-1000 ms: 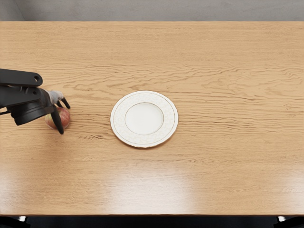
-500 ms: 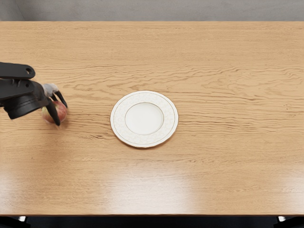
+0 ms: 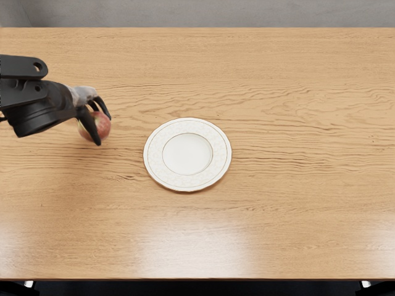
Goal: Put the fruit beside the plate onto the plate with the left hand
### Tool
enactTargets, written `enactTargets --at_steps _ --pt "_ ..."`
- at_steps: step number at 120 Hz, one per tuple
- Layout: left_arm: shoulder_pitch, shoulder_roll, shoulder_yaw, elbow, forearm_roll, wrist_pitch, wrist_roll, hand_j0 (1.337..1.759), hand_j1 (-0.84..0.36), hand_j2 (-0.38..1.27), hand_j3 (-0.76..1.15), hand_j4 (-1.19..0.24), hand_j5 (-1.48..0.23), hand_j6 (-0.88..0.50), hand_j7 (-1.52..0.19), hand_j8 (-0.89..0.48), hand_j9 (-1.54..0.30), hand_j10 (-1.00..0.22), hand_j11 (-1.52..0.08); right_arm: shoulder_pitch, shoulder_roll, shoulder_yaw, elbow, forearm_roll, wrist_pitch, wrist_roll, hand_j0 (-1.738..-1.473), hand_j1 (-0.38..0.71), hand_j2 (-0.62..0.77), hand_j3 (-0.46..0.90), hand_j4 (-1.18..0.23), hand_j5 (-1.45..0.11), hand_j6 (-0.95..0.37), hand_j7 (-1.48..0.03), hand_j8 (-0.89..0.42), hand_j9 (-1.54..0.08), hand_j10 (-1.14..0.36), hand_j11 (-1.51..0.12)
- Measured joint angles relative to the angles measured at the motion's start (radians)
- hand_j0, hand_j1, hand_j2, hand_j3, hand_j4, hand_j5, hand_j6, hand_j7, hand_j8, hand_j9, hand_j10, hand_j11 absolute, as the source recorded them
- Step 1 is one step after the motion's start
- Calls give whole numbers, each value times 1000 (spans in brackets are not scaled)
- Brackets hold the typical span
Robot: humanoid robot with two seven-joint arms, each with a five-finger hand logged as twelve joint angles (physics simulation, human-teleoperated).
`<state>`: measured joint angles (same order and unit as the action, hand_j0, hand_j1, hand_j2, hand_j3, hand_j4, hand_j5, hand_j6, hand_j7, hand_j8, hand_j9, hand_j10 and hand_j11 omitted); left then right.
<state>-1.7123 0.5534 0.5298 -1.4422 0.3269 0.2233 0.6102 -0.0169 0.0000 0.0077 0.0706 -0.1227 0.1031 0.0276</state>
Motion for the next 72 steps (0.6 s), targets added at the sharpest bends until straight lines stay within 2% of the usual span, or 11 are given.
enactTargets --at_steps 18,25,40,72 --pt "-42 1 -34 -65 4 -1 0 1656 -241 373 0 -626 -833 -371 -833 -336 -829 -524 -829 0 0 0 0 0 0 0 -1658 -305 -7 0 -37 -47 -37 -47 -37 -47 -37 -47" --pt "-58 0 -40 -92 5 -1 0 1656 -252 444 0 -627 -835 -375 -834 -338 -829 -528 -828 0 0 0 0 0 0 0 -1658 -305 -7 0 -37 -47 -37 -47 -37 -47 -37 -47" --pt "-82 -1 -55 -149 6 -2 0 1656 -234 383 0 -629 -834 -378 -828 -354 -826 -540 -826 0 0 0 0 0 0 0 -1658 -305 -7 0 -37 -48 -37 -47 -37 -48 -37 -47" --pt "-75 -15 -139 -236 5 -44 1 1658 -287 499 0 -609 -830 -366 -824 -353 -823 -535 -820 0 0 0 0 0 1 0 -1658 -305 -7 0 -37 -47 -37 -47 -37 -47 -37 -47"
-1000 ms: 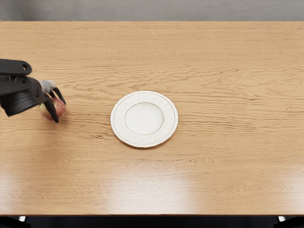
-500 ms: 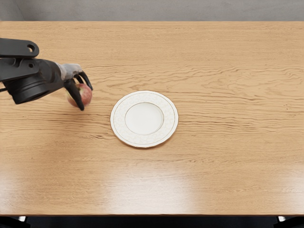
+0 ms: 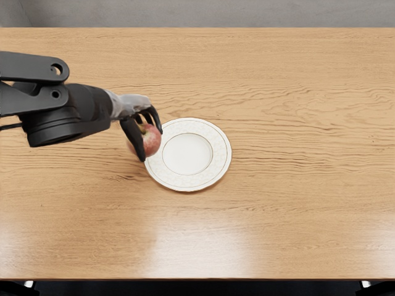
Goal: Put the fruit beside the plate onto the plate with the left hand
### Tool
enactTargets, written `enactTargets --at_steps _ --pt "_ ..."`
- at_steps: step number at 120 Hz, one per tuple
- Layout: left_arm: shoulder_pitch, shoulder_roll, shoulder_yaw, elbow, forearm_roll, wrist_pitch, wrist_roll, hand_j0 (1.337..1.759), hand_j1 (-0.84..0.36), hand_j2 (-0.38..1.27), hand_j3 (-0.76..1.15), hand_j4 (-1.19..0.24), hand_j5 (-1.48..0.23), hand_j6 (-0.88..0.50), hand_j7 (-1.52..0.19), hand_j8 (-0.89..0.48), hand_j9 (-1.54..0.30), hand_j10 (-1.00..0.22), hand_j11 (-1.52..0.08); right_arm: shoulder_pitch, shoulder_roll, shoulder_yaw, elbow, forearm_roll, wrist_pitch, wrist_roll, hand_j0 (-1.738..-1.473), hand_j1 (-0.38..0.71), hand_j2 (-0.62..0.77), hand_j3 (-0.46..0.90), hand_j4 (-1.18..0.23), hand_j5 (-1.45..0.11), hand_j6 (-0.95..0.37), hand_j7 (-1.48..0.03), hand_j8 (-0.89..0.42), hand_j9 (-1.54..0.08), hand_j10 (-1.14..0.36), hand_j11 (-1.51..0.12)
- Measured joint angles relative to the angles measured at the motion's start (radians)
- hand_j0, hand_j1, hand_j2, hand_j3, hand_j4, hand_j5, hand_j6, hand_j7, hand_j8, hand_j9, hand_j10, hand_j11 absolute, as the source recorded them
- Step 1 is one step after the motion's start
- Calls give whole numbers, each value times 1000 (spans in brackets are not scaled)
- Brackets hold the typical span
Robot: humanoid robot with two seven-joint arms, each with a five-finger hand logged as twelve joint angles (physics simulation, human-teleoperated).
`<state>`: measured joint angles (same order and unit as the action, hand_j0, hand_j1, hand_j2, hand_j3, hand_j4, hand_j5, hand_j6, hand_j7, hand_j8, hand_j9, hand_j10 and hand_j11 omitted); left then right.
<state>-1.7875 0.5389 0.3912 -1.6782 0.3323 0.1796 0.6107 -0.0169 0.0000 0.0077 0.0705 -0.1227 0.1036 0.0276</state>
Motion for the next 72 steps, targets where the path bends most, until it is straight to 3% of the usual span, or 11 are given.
enactTargets --at_steps 40,72 --pt "4 -114 -87 -7 -1 -15 -1 1658 -311 525 0 -589 -854 -358 -818 -351 -820 -535 -824 0 0 0 0 0 0 0 -1658 -305 -7 0 -37 -47 -37 -47 -37 -47 -37 -47" --pt "58 -208 -101 135 11 -10 0 1657 -274 472 0 -615 -839 -388 -802 -376 -817 -552 -826 0 0 0 0 0 0 0 -1658 -305 -7 0 -37 -47 -37 -47 -37 -47 -37 -47"
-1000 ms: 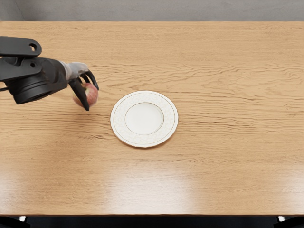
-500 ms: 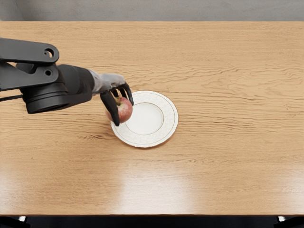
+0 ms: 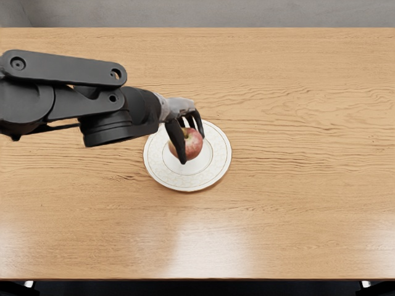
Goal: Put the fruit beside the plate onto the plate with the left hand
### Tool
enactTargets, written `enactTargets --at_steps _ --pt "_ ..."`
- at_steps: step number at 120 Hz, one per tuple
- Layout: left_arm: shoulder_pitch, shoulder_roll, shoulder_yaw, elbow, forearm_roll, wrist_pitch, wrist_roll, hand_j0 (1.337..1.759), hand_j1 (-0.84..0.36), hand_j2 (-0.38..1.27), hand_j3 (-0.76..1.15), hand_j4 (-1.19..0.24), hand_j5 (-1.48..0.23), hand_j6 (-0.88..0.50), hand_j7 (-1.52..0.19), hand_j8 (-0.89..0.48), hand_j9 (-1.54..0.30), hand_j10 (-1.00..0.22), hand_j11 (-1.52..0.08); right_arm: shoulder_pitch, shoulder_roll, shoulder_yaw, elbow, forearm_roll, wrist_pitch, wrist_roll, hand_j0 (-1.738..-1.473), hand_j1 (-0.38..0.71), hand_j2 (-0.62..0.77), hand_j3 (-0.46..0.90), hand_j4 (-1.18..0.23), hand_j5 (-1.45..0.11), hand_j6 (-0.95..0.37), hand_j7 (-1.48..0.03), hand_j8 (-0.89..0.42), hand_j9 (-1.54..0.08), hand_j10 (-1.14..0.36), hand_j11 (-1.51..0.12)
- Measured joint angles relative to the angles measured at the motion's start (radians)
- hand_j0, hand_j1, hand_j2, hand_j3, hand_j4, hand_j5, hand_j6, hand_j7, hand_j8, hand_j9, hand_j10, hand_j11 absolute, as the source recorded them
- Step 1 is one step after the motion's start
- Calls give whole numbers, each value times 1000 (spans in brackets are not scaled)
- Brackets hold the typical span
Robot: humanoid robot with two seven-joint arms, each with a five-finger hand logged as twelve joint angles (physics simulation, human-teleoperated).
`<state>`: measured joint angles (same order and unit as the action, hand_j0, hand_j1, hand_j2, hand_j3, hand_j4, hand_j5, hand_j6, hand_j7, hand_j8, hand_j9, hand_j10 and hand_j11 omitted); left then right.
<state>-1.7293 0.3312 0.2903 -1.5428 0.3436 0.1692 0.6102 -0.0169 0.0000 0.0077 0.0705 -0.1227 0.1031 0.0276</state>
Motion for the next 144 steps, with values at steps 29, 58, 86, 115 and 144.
enactTargets --at_steps 29,58,86,115,144 --pt "75 -55 -12 142 40 -6 0 1657 -257 436 0 -635 -815 -403 -784 -388 -806 -559 -816 0 0 0 0 0 0 0 -1658 -305 -7 0 -37 -47 -37 -47 -37 -47 -37 -47" --pt "133 -124 -15 235 67 -8 0 1657 -251 427 0 -640 -795 -411 -772 -390 -793 -560 -802 0 0 0 0 0 0 0 -1658 -305 -7 0 -37 -47 -37 -47 -37 -47 -37 -47" --pt "158 -148 -15 260 74 -8 0 1657 -225 320 0 -591 -762 -403 -742 -381 -761 -551 -767 0 0 0 0 0 0 0 -1658 -305 -7 0 -37 -47 -37 -47 -37 -47 -37 -47" --pt "160 -149 -15 263 75 -8 1 1658 -183 190 0 -487 -633 -414 -626 -389 -632 -475 -634 0 0 0 0 0 0 0 -1658 -305 -7 0 -37 -47 -37 -47 -37 -47 -37 -47" --pt "159 -149 -15 263 75 -5 1 1658 -74 103 0 -367 -477 -345 -474 -337 -476 -363 -477 0 0 0 0 0 0 0 -1658 -305 -7 0 -37 -47 -37 -47 -37 -47 -37 -47"
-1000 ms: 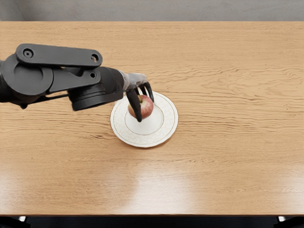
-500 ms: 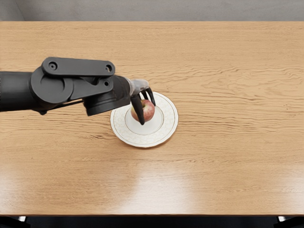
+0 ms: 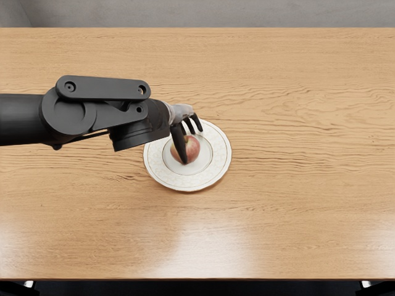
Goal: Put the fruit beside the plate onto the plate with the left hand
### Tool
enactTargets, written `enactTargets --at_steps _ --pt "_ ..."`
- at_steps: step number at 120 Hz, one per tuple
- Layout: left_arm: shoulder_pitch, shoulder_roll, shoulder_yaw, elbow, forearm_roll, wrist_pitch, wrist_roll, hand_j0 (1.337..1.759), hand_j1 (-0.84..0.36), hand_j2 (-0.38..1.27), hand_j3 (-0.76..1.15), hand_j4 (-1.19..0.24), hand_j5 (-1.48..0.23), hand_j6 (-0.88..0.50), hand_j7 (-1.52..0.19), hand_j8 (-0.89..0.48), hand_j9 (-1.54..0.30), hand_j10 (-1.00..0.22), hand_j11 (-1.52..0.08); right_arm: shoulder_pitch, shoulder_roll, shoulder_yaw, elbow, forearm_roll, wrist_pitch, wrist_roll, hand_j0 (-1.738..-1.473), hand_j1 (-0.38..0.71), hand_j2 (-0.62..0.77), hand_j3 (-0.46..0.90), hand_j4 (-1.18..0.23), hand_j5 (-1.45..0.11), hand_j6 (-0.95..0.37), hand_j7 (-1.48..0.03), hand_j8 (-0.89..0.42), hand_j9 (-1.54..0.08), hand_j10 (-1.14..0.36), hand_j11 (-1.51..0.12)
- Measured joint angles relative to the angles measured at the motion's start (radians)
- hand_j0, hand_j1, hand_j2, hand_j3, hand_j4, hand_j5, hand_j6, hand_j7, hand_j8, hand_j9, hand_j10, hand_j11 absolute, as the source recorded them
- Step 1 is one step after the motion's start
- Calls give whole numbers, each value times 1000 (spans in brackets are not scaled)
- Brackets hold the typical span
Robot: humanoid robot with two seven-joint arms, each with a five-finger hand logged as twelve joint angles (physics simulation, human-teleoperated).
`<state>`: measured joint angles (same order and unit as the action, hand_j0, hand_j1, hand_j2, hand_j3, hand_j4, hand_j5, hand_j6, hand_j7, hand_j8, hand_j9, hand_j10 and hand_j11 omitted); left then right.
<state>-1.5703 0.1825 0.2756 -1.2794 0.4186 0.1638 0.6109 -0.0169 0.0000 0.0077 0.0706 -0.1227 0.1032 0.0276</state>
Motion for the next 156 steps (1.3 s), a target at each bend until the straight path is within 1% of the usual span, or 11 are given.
enactTargets --at_steps 12,25,46,60,84,89,102,121,138,146,156 --pt "-7 7 -1 -2 0 2 0 1658 -30 83 0 -326 -423 -312 -421 -307 -422 -323 -423 0 0 0 0 0 0 0 -1658 -305 -7 0 -37 -48 -37 -47 -37 -47 -37 -47" --pt "-14 57 -15 -9 0 1 0 1658 1 70 0 -296 -384 -289 -384 -286 -384 -295 -384 0 0 0 0 0 0 0 -1658 -305 -7 0 -37 -47 -37 -47 -37 -47 -37 -47" --pt "-23 248 -73 -99 0 -5 0 1658 29 59 0 -270 -350 -267 -350 -266 -350 -270 -350 0 0 0 0 0 0 0 -1658 -305 -7 0 -37 -47 -37 -47 -37 -47 -37 -47" --pt "2 382 -150 -159 0 -100 0 1658 39 56 0 -262 -339 -260 -339 -260 -339 -261 -339 0 0 0 0 0 0 0 -1658 -305 -7 0 -37 -47 -37 -47 -37 -47 -37 -47" --pt "237 609 -431 -192 -2 -467 0 1658 46 53 0 -256 -331 -256 -331 -256 -331 -256 -331 0 0 0 0 0 0 0 -1658 -305 -7 0 -37 -47 -37 -47 -37 -47 -37 -47" --pt "309 637 -498 -194 -2 -542 0 1658 46 52 0 -255 -330 -255 -330 -255 -330 -255 -330 0 0 0 0 0 0 0 -1658 -305 -7 0 -37 -47 -37 -47 -37 -47 -37 -47" --pt "490 653 -699 -193 -3 -689 0 1658 48 52 0 -255 -328 -255 -328 -254 -328 -254 -328 0 0 0 0 0 0 0 -1658 -305 -7 0 -37 -47 -37 -47 -37 -47 -37 -47" --pt "710 658 -1024 -149 -15 -756 0 1658 49 52 0 -253 -327 -254 -327 -253 -327 -253 -327 0 0 0 0 0 0 0 -1658 -305 -7 0 -37 -47 -37 -47 -37 -47 -37 -47" --pt "779 654 -1205 -23 -102 -770 0 1658 49 52 0 -253 -327 -253 -327 -253 -327 -253 -327 0 0 0 0 0 0 0 -1658 -305 -7 0 -37 -48 -37 -47 -37 -47 -37 -47" --pt "788 648 -1245 26 -136 -773 0 1658 48 52 0 -253 -327 -253 -327 -253 -327 -253 -327 0 0 0 0 0 0 0 -1658 -305 -7 0 -37 -47 -37 -47 -37 -47 -37 -47" --pt "790 644 -1270 57 -157 -774 0 1658 48 52 0 -253 -328 -253 -327 -253 -327 -252 -327 0 0 0 0 0 0 0 -1658 -305 -7 0 -37 -47 -37 -47 -37 -47 -37 -47"
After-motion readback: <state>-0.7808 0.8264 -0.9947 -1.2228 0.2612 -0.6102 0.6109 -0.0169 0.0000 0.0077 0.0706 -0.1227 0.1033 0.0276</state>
